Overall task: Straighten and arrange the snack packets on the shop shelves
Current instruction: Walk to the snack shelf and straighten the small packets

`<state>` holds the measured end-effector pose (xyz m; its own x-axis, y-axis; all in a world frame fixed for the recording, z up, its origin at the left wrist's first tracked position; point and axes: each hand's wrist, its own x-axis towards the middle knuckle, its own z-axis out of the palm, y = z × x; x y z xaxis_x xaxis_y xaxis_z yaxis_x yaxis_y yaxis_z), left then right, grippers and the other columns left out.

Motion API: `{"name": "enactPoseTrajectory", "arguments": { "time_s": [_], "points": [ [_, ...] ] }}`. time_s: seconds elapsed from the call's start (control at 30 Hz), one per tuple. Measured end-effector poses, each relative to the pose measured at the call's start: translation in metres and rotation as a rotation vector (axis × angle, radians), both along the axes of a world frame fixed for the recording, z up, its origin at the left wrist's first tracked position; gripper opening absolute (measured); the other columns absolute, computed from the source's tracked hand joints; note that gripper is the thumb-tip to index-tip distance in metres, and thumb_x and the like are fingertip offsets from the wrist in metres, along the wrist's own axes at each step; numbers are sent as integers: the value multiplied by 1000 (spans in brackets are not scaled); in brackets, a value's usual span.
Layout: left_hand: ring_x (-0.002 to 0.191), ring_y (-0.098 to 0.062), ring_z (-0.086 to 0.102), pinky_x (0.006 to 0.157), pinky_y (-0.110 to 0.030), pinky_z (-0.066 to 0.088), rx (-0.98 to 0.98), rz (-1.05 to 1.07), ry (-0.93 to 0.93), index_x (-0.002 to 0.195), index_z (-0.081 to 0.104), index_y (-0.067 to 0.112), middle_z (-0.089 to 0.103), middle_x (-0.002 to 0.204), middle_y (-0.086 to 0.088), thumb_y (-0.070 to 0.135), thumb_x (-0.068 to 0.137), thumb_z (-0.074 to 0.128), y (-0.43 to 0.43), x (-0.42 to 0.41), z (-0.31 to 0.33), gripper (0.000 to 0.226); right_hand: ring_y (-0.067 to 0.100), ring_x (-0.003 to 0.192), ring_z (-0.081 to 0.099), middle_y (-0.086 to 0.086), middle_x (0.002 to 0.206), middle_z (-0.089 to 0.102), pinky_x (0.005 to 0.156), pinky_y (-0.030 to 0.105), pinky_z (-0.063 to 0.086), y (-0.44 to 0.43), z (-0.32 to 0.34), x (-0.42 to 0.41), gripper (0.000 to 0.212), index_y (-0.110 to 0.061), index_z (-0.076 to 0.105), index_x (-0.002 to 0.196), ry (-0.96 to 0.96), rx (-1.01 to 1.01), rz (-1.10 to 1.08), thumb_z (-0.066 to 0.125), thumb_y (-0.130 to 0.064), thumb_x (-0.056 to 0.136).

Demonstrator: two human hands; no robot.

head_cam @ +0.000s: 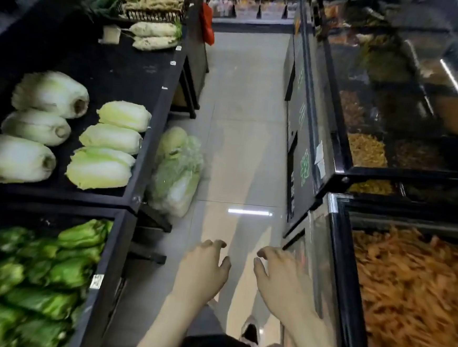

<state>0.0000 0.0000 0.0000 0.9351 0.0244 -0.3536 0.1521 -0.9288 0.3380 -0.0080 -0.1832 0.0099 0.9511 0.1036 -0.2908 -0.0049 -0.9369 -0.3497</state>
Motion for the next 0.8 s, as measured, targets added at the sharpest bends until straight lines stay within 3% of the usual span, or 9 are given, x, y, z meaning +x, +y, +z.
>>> {"name": "enactPoseTrajectory", "arguments": {
  "time_s": [0.2,0.47,0.8],
  "points": [
    [117,-25,65,95,-37,52,-23,1,65,144,57,26,69,130,-1,42,103,53,12,41,-18,44,17,114,62,-5,129,67,94,36,50,11,-24,54,40,-29,57,140,47,9,26,40,-42,107],
    [121,-19,62,96,-34,49,-60,-15,93,153,47,33,65,133,5,39,103,48,64,160,-28,50,20,117,60,-3,131,66,96,36,48,58,-32,204,40,-26,59,140,53,-41,39,41,-40,107],
    [123,-21,63,96,-34,51,-107,-18,102,145,55,29,65,137,4,38,103,48,107,336,-16,43,18,120,59,-7,132,65,95,34,46,94,-21,369,39,-29,59,138,75,-67,3,42,-42,106]
  ]
}}
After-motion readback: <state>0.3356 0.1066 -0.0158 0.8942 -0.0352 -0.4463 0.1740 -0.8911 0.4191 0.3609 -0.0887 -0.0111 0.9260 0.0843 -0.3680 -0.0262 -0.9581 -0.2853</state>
